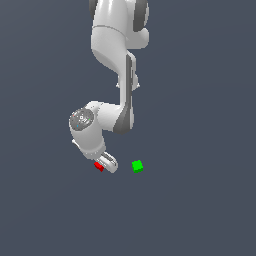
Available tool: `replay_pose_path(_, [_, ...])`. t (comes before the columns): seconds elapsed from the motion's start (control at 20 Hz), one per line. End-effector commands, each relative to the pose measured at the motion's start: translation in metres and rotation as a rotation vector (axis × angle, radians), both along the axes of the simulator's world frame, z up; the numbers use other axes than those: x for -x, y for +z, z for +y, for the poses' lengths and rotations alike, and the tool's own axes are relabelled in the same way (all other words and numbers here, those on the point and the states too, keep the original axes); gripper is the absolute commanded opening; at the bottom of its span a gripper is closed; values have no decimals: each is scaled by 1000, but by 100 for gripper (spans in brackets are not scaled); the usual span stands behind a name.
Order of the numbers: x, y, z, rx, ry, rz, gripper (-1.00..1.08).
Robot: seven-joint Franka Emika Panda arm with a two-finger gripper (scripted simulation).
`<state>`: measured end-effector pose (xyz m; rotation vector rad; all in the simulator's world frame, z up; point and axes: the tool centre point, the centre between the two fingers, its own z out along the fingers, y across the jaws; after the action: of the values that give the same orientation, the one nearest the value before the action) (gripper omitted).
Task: Stack the red cube on top of the green cube.
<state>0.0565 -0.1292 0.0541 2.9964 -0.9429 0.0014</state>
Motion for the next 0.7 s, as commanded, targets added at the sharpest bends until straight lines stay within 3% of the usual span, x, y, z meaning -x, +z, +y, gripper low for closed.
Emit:
replay_pose_path(0.0, [1, -14, 0, 0, -1, 1, 100])
replay_pose_path(0.45, [0, -34, 0, -1, -3, 1, 100])
replay_pose_path(0.5, [0, -34, 0, -1, -3, 1, -100])
replay_pose_path(0.65, [0, -34, 0, -1, -3, 1, -100])
